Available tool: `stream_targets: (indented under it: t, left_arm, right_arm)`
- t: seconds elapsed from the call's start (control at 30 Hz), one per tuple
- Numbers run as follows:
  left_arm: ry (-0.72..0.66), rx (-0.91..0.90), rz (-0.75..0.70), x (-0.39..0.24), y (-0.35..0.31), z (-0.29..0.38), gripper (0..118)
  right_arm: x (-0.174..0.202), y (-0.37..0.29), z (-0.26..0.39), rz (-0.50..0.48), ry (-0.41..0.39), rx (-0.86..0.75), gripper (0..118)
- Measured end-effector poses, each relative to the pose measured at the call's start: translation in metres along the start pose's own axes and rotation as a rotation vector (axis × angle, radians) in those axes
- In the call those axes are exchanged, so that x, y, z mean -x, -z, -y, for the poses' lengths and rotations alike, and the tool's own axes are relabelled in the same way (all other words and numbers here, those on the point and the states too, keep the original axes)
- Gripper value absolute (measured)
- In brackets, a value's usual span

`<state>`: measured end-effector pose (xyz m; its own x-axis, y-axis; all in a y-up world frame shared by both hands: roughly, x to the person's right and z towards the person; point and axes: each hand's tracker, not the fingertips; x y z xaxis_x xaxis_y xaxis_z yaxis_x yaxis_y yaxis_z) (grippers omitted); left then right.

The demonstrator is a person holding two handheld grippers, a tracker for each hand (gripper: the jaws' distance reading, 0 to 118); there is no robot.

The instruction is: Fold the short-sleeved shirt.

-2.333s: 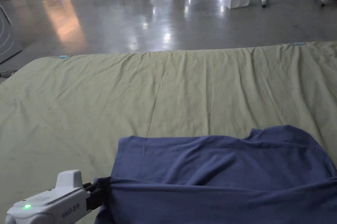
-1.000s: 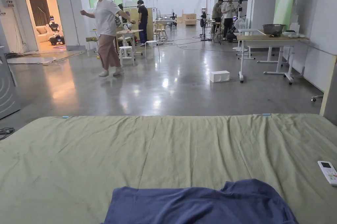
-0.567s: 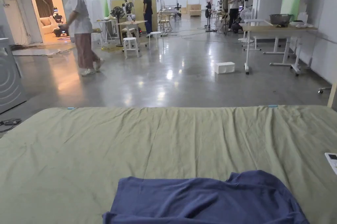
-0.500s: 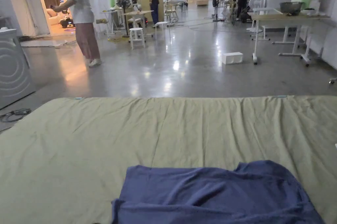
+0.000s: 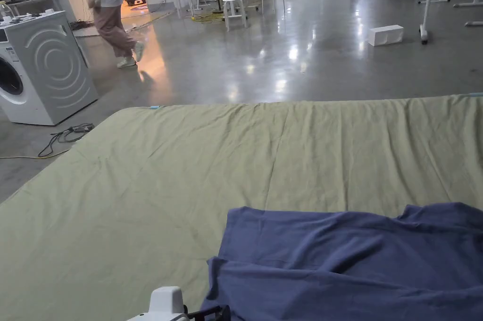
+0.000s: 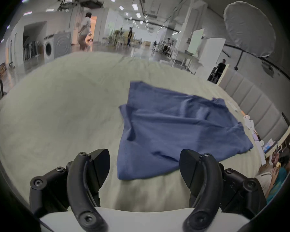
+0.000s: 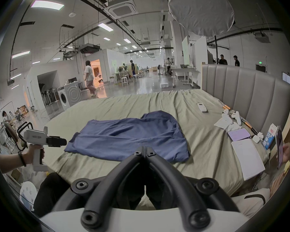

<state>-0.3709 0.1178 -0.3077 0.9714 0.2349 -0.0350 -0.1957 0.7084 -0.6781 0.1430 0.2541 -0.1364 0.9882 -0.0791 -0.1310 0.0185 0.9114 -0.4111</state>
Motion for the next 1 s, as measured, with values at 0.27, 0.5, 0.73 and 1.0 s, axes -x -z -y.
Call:
stream_targets:
  t: [0.27,0.5,0.73,1.0]
  left_arm:
    - [0.162,0.161,-0.122,-0.02,0.047,-0.002,52]
    - [0.466,0.258,-0.252,-0.068,0.066,0.011,8]
    - [0.359,0.312,-0.201,-0.054,0.069,-0.009,8]
    - [0.346,0.323,-0.193,-0.059,0.061,-0.014,8]
  right_arm:
    - [-0.004,0.009,0.01,0.017,0.016,0.062,0]
    - [-0.016,0.02,0.005,0.037,-0.029,0.094,0]
    - [-0.09,0.125,0.014,0.093,0.105,0.217,74]
    - [-0.131,0.24,0.061,0.199,0.135,0.392,74]
